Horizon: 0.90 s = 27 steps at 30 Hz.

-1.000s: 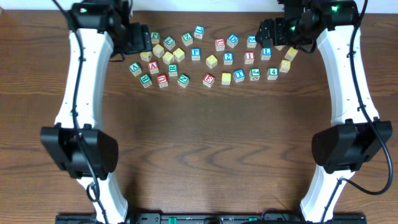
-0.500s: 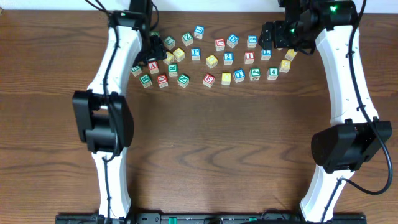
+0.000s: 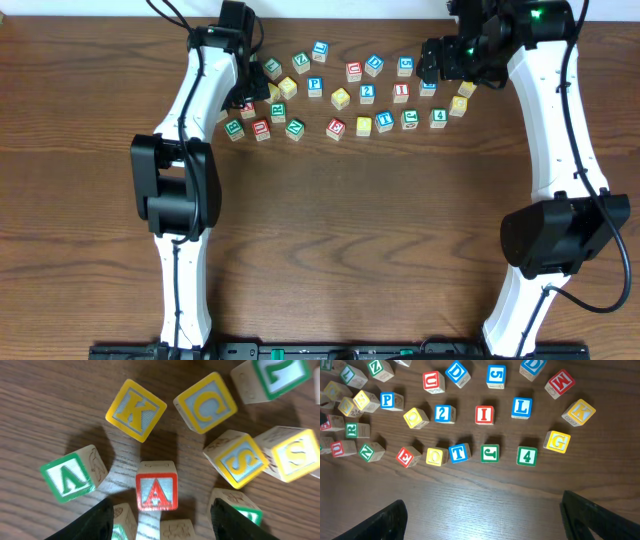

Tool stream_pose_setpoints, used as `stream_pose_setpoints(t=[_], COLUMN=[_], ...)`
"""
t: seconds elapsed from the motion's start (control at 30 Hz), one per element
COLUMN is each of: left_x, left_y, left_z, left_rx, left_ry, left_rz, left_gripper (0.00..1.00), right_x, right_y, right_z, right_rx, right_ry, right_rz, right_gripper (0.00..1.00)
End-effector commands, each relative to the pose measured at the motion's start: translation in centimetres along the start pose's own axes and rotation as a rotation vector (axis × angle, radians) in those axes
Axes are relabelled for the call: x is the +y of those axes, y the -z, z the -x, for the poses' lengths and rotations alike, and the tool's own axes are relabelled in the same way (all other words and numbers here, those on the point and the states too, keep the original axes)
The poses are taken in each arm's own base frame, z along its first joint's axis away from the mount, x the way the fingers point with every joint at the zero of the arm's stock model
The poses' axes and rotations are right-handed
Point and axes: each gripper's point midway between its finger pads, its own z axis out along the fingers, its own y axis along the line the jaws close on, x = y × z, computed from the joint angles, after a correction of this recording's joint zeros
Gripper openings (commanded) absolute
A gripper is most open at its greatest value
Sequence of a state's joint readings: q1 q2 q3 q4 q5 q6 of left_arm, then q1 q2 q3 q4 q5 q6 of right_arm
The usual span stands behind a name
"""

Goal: Spell out AI2
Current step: 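Lower the left gripper onto the red-lettered A block and grasp it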

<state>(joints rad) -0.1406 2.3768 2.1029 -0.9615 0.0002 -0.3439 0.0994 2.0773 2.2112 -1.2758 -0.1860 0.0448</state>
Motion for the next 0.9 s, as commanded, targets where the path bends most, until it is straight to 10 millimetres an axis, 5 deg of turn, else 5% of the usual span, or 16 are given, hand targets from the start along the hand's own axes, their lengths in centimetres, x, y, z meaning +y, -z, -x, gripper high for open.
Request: stream_pose_setpoints(t=[0.0, 0.27, 0.53, 0.87], left_x=[0.1, 0.3, 0.5, 0.6], left_y=[-1.5, -2.3, -3.0, -3.7], left_z=[0.0, 0.3, 0.2, -0.1], left_rx=[0.012, -0.005, -0.012, -0.013], left_ry=[0.000, 0.001, 0.005, 0.005], left_rz=[0.019, 0.033, 0.044, 0.044], left_gripper=[0.61, 0.60, 0.45, 0.44], right_x=[0.3, 0.3, 0.3, 0.3], right_y=[0.9, 0.9, 0.9, 0.9], right_z=[0.4, 0.5, 0.5, 0.5], right_rx=[-0.024, -0.025, -0.025, -0.025], right_ry=[-0.003, -0.003, -0.002, -0.002], right_rz=[-0.001, -0.001, -0.001, -0.001], right_gripper=[0.94, 0.94, 0.95, 0.95])
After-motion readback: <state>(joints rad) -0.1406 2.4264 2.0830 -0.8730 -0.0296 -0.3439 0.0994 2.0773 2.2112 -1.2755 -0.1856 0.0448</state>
